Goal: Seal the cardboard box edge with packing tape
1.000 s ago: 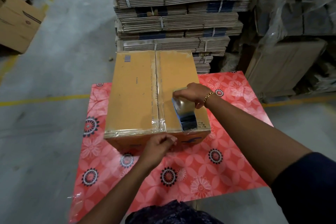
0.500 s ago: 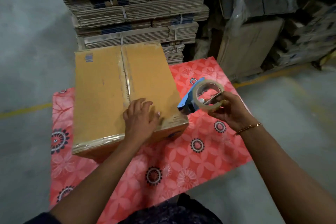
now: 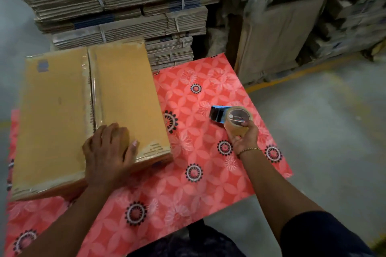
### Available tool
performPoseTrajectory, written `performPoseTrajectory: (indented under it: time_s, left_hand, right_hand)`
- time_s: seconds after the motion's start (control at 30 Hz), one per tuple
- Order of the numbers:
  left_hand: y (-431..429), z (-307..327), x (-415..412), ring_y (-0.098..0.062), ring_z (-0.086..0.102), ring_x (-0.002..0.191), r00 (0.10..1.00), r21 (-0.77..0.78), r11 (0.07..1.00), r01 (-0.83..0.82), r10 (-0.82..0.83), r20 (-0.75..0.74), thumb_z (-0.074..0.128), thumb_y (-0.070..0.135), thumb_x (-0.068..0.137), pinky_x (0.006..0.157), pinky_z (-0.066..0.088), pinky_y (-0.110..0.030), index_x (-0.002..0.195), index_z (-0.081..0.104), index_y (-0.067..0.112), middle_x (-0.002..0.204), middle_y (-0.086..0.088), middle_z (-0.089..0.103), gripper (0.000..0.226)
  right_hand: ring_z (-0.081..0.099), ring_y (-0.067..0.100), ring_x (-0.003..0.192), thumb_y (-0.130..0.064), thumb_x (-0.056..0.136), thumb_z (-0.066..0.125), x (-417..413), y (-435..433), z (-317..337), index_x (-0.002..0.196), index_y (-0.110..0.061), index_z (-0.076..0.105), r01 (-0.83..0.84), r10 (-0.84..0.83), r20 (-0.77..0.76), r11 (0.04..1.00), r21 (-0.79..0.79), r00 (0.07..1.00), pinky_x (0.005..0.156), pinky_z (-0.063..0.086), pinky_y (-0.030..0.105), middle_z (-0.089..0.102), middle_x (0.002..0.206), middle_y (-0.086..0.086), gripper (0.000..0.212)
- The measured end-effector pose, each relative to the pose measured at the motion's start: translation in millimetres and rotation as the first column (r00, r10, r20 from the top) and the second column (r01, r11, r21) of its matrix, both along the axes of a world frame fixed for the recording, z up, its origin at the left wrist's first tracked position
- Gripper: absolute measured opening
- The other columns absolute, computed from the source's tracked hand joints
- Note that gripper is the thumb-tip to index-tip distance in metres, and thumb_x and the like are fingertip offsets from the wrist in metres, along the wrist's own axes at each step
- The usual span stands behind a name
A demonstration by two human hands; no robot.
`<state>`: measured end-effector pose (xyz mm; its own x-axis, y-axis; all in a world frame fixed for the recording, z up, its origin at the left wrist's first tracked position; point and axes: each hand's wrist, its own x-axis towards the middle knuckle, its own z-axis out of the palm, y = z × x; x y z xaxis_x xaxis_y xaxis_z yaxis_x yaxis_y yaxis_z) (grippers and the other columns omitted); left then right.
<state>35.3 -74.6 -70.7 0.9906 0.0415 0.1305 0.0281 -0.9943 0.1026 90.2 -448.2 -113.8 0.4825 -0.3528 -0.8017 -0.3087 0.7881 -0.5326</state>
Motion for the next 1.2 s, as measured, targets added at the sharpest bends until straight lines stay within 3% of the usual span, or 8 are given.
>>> performPoseTrajectory:
  time_s: [0.13,0.27,0.4,0.5,0.67,0.77,0.9,1.2]
  left_hand:
    - [-3,-1,0,-0.033,0.047,0.136,1.000,0.058,0.998,-0.006,0.005,0.018,0.046,0.051,0.092,0.105,0.034,-0.052,0.127,0.061,0.017,0.143,-0.006,0.058,0.052]
    - [-2,-2,1,-0.033,0.048,0.135,0.999,0.073,0.997,-0.004,0.001,0.034,0.045,0.050,0.093,0.104,0.034,-0.051,0.127,0.061,0.016,0.143,-0.006,0.058,0.051]
    - [-3,-2,0,-0.033,0.049,0.134,0.999,0.067,0.998,-0.007,0.004,0.044,0.044,0.049,0.093,0.103,0.034,-0.051,0.127,0.061,0.015,0.143,-0.006,0.058,0.051]
    - [-4,-1,-1,-0.034,0.050,0.132,0.999,0.075,0.997,-0.013,0.009,0.051,0.045,0.049,0.093,0.103,0.035,-0.051,0.126,0.062,0.015,0.143,-0.006,0.058,0.050]
    - [-5,2,-1,-0.034,0.050,0.131,0.999,0.065,0.998,-0.017,0.014,0.043,0.045,0.049,0.092,0.104,0.035,-0.051,0.126,0.061,0.016,0.142,-0.005,0.057,0.050]
    - [-5,2,-1,-0.033,0.050,0.130,0.999,0.074,0.997,-0.018,0.015,0.041,0.045,0.049,0.092,0.103,0.035,-0.051,0.126,0.061,0.016,0.143,-0.005,0.057,0.050]
    - [-5,0,-2,-0.033,0.050,0.131,0.999,0.085,0.996,-0.016,0.013,0.040,0.045,0.049,0.093,0.103,0.035,-0.051,0.127,0.061,0.016,0.144,-0.005,0.057,0.050]
    - [-4,-1,-1,-0.033,0.050,0.132,0.999,0.073,0.997,-0.002,-0.001,0.048,0.046,0.048,0.092,0.103,0.036,-0.051,0.126,0.060,0.016,0.143,-0.006,0.058,0.049]
  right_hand:
    - [0.071,0.033,0.095,-0.018,0.060,0.063,19,-14,-17,0.130,-0.007,0.060,-0.061,0.059,-0.043,0.997,-0.041,0.997,0.062,0.062,0.036,0.066,0.126,0.018,0.070]
    - [0.076,0.029,0.075,-0.031,0.081,0.062,25,-27,-25,0.102,-0.014,0.067,-0.311,0.281,-0.156,0.922,-0.231,0.947,0.056,0.060,0.035,0.075,0.099,0.017,0.027]
    - [0.063,0.024,0.057,-0.039,0.079,0.060,18,-42,-31,0.093,-0.008,0.068,-0.592,0.493,-0.332,0.712,-0.378,0.804,0.048,0.050,0.030,0.073,0.085,0.018,0.035]
    - [0.064,0.029,0.053,-0.052,0.075,0.062,15,-49,-26,0.099,-0.002,0.067,-0.741,0.571,-0.472,0.505,-0.443,0.671,0.051,0.058,0.045,0.069,0.076,0.017,0.056]
    - [0.069,0.037,0.099,-0.082,0.053,0.062,20,-72,-33,0.119,-0.012,0.052,-0.855,0.588,-0.655,0.134,-0.500,0.475,0.086,0.057,0.050,0.069,0.110,0.015,0.097]
    - [0.049,0.036,0.133,-0.064,0.068,0.078,23,-68,-21,0.146,-0.009,0.039,-0.778,0.630,-0.622,-0.045,-0.627,0.465,0.107,0.042,0.043,0.048,0.144,0.019,0.103]
    - [0.045,0.040,0.134,-0.048,0.072,0.081,23,-59,-16,0.157,-0.016,0.018,-0.777,0.648,-0.695,-0.247,-0.578,0.311,0.107,0.042,0.046,0.034,0.152,0.019,0.111]
    - [0.043,0.037,0.137,-0.059,0.068,0.078,7,-43,-10,0.157,-0.013,0.015,-0.783,0.598,-0.686,-0.149,-0.604,0.416,0.107,0.042,0.048,0.030,0.156,0.016,0.118]
